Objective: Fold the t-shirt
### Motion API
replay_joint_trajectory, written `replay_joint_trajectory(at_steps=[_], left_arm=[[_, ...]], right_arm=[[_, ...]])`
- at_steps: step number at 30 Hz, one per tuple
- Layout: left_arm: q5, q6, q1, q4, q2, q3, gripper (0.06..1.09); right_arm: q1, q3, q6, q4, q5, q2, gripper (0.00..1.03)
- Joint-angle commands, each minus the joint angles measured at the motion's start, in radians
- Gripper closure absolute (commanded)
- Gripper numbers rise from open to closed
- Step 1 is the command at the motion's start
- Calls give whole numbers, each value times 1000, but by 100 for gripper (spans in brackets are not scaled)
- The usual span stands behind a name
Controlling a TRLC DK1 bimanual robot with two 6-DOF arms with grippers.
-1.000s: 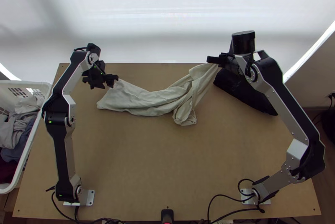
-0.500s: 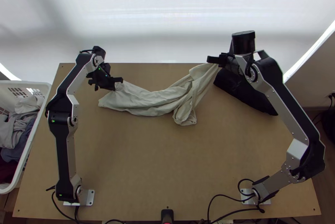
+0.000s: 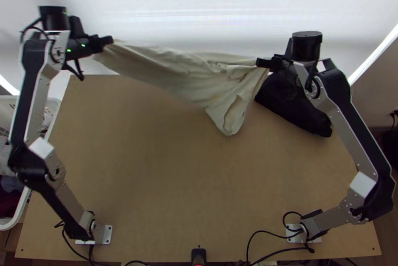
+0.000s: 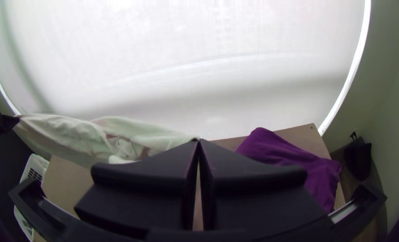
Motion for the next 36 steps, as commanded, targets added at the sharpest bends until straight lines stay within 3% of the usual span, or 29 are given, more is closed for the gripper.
replay_joint_trajectory(at_steps=[1,8,14,19,25,36], left_arm=[[-4,-32,4,-45,-74,-42,105],[16,10,-2,-226,-208,-263,105],[79,105,-76,-188,-378,-743,105],[85,103,-151,-68,-466,-1053,105],[119,100,-239,-33,-466,-1242,105],[242,105,-383,-63,-450,-1345,105]], right_arm=[[1,17,-25,25,9,-87,100],[4,-20,-36,-38,-19,-158,100],[-2,-49,-42,-51,-22,-176,100],[-2,-89,-54,-53,-24,-176,100],[4,-162,-53,-53,-25,-193,100],[10,-190,-43,-45,-24,-201,100]])
